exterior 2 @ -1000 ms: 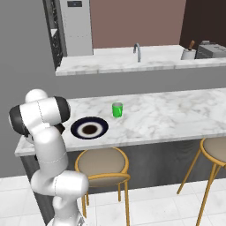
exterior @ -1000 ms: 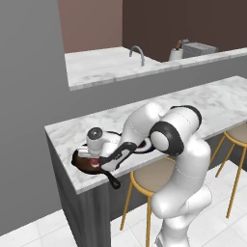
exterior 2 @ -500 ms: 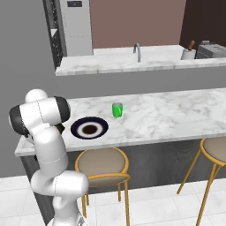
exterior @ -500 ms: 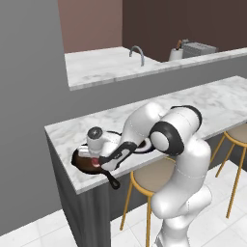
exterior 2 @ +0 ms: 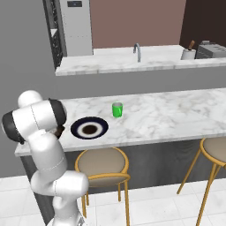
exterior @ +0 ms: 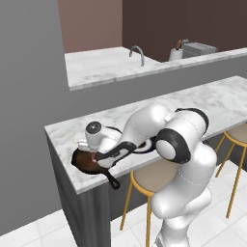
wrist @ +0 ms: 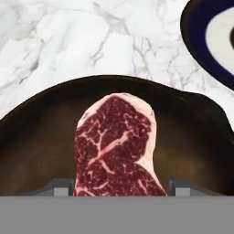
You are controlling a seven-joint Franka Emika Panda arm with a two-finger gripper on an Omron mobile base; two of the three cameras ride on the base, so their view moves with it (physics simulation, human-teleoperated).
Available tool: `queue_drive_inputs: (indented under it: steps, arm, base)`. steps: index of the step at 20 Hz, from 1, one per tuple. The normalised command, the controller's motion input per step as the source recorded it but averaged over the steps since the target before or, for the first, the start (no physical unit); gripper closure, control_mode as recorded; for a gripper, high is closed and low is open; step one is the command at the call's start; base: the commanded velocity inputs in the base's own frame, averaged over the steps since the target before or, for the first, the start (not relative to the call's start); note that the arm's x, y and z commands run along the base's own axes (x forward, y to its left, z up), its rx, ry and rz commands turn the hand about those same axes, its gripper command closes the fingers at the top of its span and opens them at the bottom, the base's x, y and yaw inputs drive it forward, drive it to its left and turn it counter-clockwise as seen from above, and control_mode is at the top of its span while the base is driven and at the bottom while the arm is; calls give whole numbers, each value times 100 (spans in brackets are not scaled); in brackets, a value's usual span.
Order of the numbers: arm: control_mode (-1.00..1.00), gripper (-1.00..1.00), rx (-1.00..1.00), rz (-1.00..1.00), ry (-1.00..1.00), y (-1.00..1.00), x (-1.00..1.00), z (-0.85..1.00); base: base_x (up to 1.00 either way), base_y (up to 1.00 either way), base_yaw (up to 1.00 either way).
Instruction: Pick up the pan with the steak in it and place it on the dining table. Then place the steak on the plate.
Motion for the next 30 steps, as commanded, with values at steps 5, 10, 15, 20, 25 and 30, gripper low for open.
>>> queue_drive_inputs:
  steps: [5, 10, 15, 20, 25, 30]
  arm:
    - [-100, 100, 0, -13, 0, 0, 0, 76]
    - [-100, 100, 0, -12, 2, -12, 0, 70]
    - [-100, 100, 0, -7, 6, -44, 4, 34]
    - [-100, 100, 0, -4, 9, -71, 11, 6]
    - [-100, 100, 4, -2, 10, -89, 15, -3]
    - [-100, 100, 11, 0, 7, -83, 12, -15]
  base:
    - [0, 0, 0]
    - [0, 0, 0]
    - [0, 0, 0]
    - [0, 0, 0]
    - [0, 0, 0]
    - [0, 0, 0]
